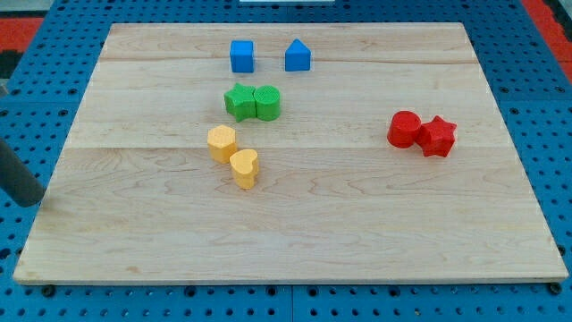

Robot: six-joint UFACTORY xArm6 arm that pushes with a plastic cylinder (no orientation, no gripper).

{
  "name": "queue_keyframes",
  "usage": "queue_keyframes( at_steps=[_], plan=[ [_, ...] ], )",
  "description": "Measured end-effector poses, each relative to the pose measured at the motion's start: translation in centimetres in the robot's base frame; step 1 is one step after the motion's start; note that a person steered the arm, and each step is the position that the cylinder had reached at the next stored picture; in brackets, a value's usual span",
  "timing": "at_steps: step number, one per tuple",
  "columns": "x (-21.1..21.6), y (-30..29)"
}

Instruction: Separate the red circle from the red star

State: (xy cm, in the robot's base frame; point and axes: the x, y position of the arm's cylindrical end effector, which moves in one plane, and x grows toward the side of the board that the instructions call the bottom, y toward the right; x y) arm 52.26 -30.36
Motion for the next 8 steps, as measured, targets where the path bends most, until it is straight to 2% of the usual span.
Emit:
queue_keyframes(
  at_steps=[1,2,4,5,6,8],
  plan=[
    [0.9,4.2],
    [2.4,16.3],
    [2.0,42.3],
    [-3.4,48.2],
    [-8.0,49.0],
    [-9.4,45.4]
  ],
)
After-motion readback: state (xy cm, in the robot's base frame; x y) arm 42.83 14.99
